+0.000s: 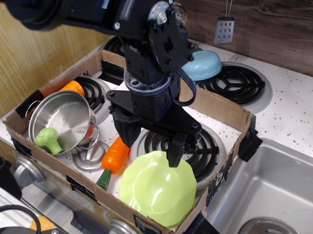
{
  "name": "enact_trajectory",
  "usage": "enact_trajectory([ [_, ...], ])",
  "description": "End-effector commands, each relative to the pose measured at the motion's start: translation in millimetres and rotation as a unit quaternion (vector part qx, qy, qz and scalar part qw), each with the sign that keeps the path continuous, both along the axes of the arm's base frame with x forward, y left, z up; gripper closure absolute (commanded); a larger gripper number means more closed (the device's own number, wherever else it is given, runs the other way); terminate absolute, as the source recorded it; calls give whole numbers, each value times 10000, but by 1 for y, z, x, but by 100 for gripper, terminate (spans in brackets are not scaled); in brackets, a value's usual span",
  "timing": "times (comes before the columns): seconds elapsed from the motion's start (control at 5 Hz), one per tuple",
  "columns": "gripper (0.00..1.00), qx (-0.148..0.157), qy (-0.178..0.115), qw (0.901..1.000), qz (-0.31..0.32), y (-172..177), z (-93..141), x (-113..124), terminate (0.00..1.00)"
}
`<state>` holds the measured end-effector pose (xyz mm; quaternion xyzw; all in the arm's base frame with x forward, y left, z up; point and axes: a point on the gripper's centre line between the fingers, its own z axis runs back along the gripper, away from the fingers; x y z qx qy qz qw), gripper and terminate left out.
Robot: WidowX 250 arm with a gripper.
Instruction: Take broccoli out of pan
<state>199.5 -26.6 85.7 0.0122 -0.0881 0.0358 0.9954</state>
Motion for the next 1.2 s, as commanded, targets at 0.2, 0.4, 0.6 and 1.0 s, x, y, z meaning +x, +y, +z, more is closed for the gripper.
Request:
enact_trajectory([
  [0.2, 0, -74, -19, 9994, -349, 11, 0, -2, 0],
  [0.4, 0, 155, -80, 9987, -471, 25, 9, -4, 0],
  [0.6, 0, 497, -107, 9965, -661, 46, 17, -7, 0],
  [1.0, 0, 1067, 50, 9908, -833, 96, 18, -12, 0],
])
